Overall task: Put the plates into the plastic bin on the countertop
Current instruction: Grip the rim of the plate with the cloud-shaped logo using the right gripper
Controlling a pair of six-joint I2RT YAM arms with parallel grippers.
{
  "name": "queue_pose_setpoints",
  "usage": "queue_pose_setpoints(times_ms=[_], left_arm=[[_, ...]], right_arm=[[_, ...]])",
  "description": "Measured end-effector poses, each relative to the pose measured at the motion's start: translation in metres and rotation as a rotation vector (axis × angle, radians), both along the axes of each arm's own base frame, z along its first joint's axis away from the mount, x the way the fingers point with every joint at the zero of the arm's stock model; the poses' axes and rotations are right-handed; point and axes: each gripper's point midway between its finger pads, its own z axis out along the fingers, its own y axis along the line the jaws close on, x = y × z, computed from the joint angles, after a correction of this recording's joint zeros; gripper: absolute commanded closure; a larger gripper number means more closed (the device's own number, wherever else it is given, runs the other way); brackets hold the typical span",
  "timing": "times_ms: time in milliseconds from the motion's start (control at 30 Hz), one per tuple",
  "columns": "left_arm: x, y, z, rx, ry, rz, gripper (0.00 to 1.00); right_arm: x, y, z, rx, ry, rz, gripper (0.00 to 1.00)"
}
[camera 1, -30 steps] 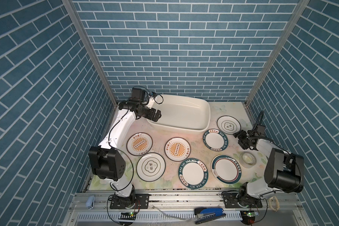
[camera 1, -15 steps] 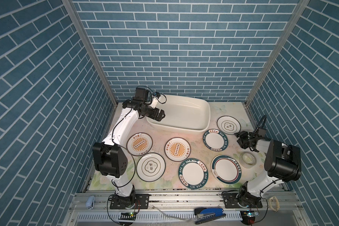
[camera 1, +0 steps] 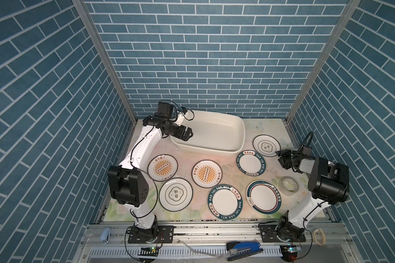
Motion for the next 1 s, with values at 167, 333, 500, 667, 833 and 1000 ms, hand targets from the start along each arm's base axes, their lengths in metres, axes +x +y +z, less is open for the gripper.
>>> queue_pose_setpoints(times_ms=[167, 333, 500, 667, 833, 1000], left_arm=[[-0.001, -0.002, 0.0, -0.007, 0.003, -0.004, 0.01], [-0.001, -0.003, 0.0, -0.008, 0.003, -0.006, 0.0], [0.0, -0.004, 0.001, -0.012, 0.0, -0.006, 0.01], [0.0, -0.005, 0.0, -0.017, -0.002, -0.008, 0.0], [-0.002, -0.008, -0.005, -0.021, 0.009, -0.012, 0.0], [-0.004, -0.009, -0.011, -0.025, 0.025, -0.018, 0.0]], right_arm=[[0.017, -0.007, -0.001, 0.001, -0.007, 0.003, 0.54], [0.029, -0.009, -0.004, 0.013, -0.012, 0.012, 0.59], [0.037, -0.01, -0.006, 0.024, -0.018, 0.023, 0.66], [0.039, -0.008, -0.008, 0.037, -0.02, 0.035, 0.69], [0.04, -0.008, -0.009, 0.037, -0.017, 0.051, 0.71], [0.042, -0.008, -0.011, 0.031, -0.009, 0.07, 0.77]])
